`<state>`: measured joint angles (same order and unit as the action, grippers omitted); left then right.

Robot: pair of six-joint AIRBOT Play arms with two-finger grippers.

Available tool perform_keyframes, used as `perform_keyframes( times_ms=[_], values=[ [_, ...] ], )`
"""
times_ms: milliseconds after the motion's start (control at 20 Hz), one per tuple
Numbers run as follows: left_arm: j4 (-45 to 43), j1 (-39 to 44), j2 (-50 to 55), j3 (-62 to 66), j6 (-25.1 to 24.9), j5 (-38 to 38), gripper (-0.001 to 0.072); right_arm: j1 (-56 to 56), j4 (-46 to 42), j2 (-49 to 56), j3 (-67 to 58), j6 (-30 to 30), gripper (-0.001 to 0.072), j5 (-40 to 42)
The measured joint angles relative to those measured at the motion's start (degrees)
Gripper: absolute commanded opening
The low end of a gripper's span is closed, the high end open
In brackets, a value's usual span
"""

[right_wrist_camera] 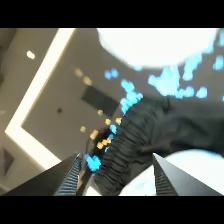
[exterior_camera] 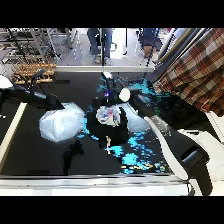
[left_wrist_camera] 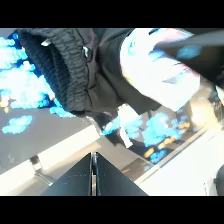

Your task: Fold the clothes and pants, and hang the long-sleeved shirts on hangers.

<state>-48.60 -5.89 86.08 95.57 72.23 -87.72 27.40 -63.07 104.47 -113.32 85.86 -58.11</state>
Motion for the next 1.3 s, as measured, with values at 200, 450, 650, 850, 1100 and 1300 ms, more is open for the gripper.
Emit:
perform_keyframes(
  times_ms=[200, 450, 650, 850, 1100, 1300],
  values=[
    [0.50, -0.87, -1.22, 0.00, -0.09, -1.75, 0.0012, -7.87, -5.57, -5.66, -1.14, 3.56, 0.0524, -9.07],
    [0.61, -1.27, -1.55, 0.00, -0.22, -2.38, 0.0012, -18.56, 0.59, -12.66, 20.44, 6.05, 0.0652, -17.44],
    [0.63, -1.31, -1.60, 0.00, -0.35, -2.51, 0.0011, -21.94, 15.91, -13.16, 38.62, 4.22, 0.0651, -7.39],
    [0.63, -1.31, -1.60, 0.00, -0.90, -2.56, 0.0011, -23.85, 32.46, -10.38, 45.57, 2.40, 0.0536, 1.40],
    [0.66, -1.31, -1.60, 0.00, -1.51, -2.56, 0.0011, -20.02, 49.55, -7.82, 45.55, -3.37, 0.0022, 11.23],
    [0.66, -1.14, -1.60, 0.00, -1.79, -2.56, 0.0011, -13.99, 55.36, -7.13, 39.69, -7.13, 0.0025, 23.43]
  ],
)
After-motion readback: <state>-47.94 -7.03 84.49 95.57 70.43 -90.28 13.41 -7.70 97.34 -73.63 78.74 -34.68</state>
